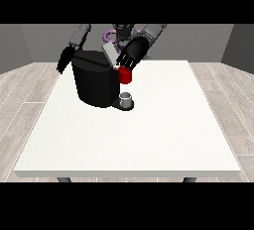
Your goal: Insert the coffee pod into the coffee machine and close the lid
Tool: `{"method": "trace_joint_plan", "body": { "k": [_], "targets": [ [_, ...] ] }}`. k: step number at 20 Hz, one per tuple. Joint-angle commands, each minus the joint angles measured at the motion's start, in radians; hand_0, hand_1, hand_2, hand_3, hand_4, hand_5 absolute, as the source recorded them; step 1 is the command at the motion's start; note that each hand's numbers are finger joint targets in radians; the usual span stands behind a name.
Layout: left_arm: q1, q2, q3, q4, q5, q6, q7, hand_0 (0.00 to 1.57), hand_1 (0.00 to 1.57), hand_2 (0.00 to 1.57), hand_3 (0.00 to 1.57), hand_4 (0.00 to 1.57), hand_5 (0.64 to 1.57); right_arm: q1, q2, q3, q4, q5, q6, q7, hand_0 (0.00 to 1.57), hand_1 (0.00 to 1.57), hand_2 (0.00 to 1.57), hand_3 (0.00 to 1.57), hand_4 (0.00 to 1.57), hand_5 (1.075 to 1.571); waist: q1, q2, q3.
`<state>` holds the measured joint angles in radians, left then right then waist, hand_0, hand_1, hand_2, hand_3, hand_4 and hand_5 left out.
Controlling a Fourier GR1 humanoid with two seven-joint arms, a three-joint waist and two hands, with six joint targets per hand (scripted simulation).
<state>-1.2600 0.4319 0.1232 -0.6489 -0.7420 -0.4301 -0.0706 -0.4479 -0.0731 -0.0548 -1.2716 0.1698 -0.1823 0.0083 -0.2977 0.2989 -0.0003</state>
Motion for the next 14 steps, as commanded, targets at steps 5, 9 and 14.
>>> {"method": "trace_joint_plan", "body": {
  "k": [5,9,14],
  "targets": [
    [-0.071,0.004,0.017,0.004,0.006,-0.012,0.022,1.21,1.21,1.24,1.20,0.35,1.571,-0.038,-0.031,-0.035,0.034,-0.020,0.017,-0.014,0.00,0.00,0.00,0.00,0.00,1.571,-0.009,0.017,0.0010],
    [-0.048,-0.001,-0.003,-0.007,-0.021,0.038,-0.011,1.19,1.19,1.21,1.17,0.36,1.571,-0.029,-0.016,-0.020,0.033,-0.009,0.006,-0.008,0.00,0.00,0.00,0.00,0.00,1.571,0.002,0.011,0.0007],
    [-0.034,0.043,-0.032,-0.003,-0.073,0.076,-0.056,1.21,1.21,1.23,1.13,0.00,1.571,-0.031,0.002,-0.014,0.020,-0.001,-0.018,-0.021,0.00,0.00,0.00,0.00,0.00,1.571,-0.001,0.050,0.0006]
  ]
}}
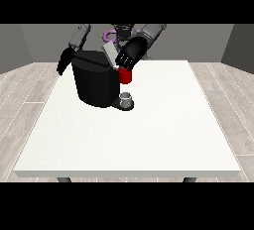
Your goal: Insert the coffee pod into the coffee machine and close the lid
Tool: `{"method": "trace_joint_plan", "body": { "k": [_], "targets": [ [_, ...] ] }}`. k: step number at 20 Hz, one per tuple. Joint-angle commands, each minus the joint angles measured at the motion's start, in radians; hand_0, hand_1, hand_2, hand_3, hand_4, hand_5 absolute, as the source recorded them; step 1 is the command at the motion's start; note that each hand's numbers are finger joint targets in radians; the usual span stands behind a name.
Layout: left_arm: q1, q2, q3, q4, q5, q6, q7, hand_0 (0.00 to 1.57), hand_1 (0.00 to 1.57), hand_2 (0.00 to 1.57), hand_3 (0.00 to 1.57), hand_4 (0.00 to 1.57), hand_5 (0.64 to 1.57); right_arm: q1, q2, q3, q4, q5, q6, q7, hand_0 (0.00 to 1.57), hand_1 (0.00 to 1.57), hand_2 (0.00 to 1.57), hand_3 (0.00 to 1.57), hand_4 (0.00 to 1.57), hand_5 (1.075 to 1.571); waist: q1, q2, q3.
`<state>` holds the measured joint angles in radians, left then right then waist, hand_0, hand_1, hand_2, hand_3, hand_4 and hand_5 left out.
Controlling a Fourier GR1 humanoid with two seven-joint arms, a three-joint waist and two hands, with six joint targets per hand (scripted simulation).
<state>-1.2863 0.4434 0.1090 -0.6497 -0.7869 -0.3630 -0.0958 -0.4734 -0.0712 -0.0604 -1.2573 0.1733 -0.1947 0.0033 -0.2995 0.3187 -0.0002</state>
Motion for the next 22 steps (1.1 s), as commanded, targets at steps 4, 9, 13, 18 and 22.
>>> {"method": "trace_joint_plan", "body": {
  "k": [4,9,13,18,22],
  "targets": [
    [0.031,-0.005,-0.067,-0.010,-0.079,0.071,-0.050,1.17,1.17,1.19,1.07,0.00,1.571,-0.007,-0.001,0.001,0.000,0.016,-0.020,0.007,0.00,0.00,0.00,0.00,0.00,1.571,0.000,0.022,0.0005],
    [0.039,0.057,-0.022,0.044,-0.064,0.064,-0.087,1.10,1.10,1.13,0.99,0.00,1.571,0.007,-0.014,0.007,-0.048,-0.005,0.018,0.031,0.00,0.00,0.00,0.00,0.00,1.571,-0.033,0.034,0.0002],
    [0.060,-0.011,-0.037,-0.003,-0.060,0.078,-0.076,1.11,1.11,1.12,0.97,0.00,1.571,0.048,-0.029,-0.028,0.024,-0.024,0.026,-0.033,0.00,0.00,0.00,0.00,0.00,1.571,0.015,-0.012,0.0007],
    [0.000,0.004,0.004,0.012,-0.054,0.150,-0.087,1.23,1.23,1.20,0.95,0.00,1.571,-0.017,0.023,0.010,-0.024,0.008,-0.029,-0.007,0.00,0.00,0.00,0.00,0.06,1.571,-0.028,0.060,0.0004],
    [-0.001,0.059,0.008,0.029,-0.054,0.113,-0.156,1.22,1.22,1.20,0.98,0.00,1.571,-0.037,0.010,0.013,-0.039,0.013,-0.020,0.031,0.00,0.00,0.00,0.00,0.14,1.571,-0.022,0.069,0.0003]
  ]
}}
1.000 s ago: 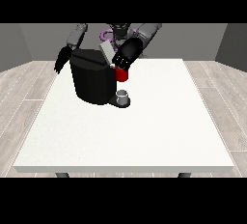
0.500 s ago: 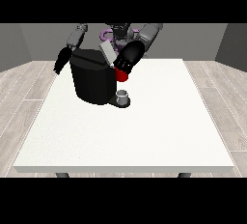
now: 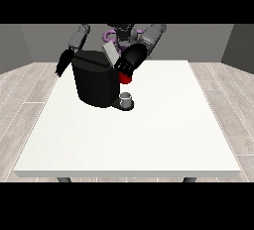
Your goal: Insert the coffee pod into the coffee machine and close the lid
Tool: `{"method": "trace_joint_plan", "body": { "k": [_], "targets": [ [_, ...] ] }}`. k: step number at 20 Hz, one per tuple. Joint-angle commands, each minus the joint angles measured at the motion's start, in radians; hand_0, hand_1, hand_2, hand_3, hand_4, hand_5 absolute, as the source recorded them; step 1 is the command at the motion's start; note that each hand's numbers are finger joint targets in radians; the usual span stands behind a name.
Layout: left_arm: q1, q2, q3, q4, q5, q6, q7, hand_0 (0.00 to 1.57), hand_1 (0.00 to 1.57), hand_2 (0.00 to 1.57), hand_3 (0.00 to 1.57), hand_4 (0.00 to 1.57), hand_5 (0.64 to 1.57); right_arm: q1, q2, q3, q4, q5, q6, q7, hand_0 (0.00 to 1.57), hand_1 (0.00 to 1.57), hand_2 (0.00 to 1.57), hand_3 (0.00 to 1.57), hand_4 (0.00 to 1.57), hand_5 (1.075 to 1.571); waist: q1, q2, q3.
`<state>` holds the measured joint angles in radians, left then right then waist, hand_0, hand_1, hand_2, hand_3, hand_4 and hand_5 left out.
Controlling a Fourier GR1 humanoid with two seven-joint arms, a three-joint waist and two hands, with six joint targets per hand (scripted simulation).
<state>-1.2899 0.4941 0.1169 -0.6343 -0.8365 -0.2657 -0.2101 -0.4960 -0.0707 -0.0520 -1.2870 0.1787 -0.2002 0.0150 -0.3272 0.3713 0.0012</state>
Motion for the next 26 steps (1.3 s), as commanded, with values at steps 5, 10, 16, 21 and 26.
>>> {"method": "trace_joint_plan", "body": {
  "k": [5,10,16,21,26],
  "targets": [
    [-0.006,0.032,-0.013,-0.012,-0.029,0.032,-0.064,1.14,1.14,1.12,0.84,0.00,1.571,0.008,-0.039,-0.023,0.026,-0.013,0.032,-0.040,0.00,0.00,0.00,0.00,0.07,1.571,0.004,0.035,-0.0007],
    [-0.022,0.058,-0.025,0.009,-0.067,0.062,-0.077,0.81,0.81,0.91,0.66,0.00,1.571,-0.003,0.011,0.040,-0.028,0.033,-0.004,0.019,0.00,0.00,0.00,0.00,0.19,1.571,-0.028,0.033,-0.0010],
    [0.004,0.069,-0.024,0.015,-0.093,0.103,-0.078,0.00,0.00,0.62,0.49,0.00,1.571,-0.034,-0.027,0.001,-0.028,0.012,0.013,0.039,0.00,0.00,0.00,0.00,0.21,1.571,-0.017,0.045,-0.0011],
    [0.030,0.031,-0.041,0.010,-0.100,0.096,-0.081,0.00,0.00,0.53,0.45,0.00,1.571,0.004,0.018,0.014,-0.008,0.043,-0.047,0.058,0.00,0.00,0.00,0.00,0.12,1.571,0.012,-0.007,-0.0011],
    [0.041,0.055,-0.032,0.015,-0.093,0.049,-0.090,0.00,0.00,0.30,0.20,0.00,1.571,0.042,0.025,0.008,0.021,0.031,-0.045,0.006,0.00,0.00,0.00,0.00,0.15,1.571,0.054,-0.042,-0.0010]
  ]
}}
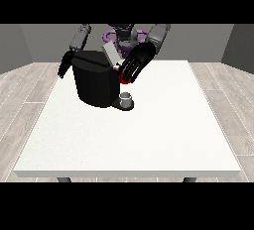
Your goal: Insert the coffee pod into the coffee machine and close the lid
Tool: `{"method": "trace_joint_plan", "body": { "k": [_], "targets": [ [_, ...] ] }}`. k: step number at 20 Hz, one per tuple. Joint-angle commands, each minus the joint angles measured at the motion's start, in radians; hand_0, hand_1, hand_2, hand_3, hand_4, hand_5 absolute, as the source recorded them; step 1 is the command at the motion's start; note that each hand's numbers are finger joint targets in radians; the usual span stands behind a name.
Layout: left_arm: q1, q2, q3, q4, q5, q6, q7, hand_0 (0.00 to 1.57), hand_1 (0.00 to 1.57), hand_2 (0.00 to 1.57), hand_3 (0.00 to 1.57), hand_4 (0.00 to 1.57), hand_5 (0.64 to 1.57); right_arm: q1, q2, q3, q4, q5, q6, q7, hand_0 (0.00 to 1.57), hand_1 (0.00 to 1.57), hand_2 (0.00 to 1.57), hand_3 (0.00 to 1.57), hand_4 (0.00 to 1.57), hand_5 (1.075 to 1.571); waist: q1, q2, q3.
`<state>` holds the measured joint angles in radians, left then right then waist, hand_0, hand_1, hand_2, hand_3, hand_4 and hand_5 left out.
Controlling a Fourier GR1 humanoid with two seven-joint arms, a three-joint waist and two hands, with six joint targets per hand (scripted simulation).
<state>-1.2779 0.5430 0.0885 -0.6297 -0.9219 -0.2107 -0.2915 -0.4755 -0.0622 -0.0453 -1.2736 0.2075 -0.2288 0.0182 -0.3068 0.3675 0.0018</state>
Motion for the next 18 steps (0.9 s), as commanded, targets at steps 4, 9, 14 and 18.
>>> {"method": "trace_joint_plan", "body": {
  "k": [4,9,14,18],
  "targets": [
    [0.100,-0.137,-0.030,-0.046,0.007,-0.008,0.070,0.00,0.00,0.00,0.00,0.00,1.571,0.040,-0.067,-0.110,0.130,-0.074,0.042,-0.027,0.00,0.00,0.00,0.00,0.00,1.571,0.121,-0.143,-0.0009],
    [0.230,-0.161,-0.025,-0.042,0.030,-0.014,0.024,0.00,0.00,0.18,0.00,0.00,1.571,0.169,-0.029,-0.060,0.120,-0.054,0.048,-0.065,0.00,0.00,0.00,0.00,0.00,1.571,0.151,-0.242,-0.0018],
    [0.360,-0.383,0.179,-0.044,0.308,0.012,-0.017,0.00,0.00,0.00,0.00,0.37,1.571,0.255,-0.025,-0.088,0.136,-0.070,0.035,-0.075,0.00,0.00,0.00,0.00,0.00,1.571,0.230,-0.378,-0.0040],
    [0.487,-0.494,0.305,-0.026,0.481,-0.029,-0.046,0.00,0.00,0.00,0.00,0.00,1.571,0.315,-0.039,-0.124,0.162,-0.082,0.022,-0.081,0.00,0.00,0.00,0.00,0.00,1.571,0.335,-0.481,-0.0038]
  ]
}}
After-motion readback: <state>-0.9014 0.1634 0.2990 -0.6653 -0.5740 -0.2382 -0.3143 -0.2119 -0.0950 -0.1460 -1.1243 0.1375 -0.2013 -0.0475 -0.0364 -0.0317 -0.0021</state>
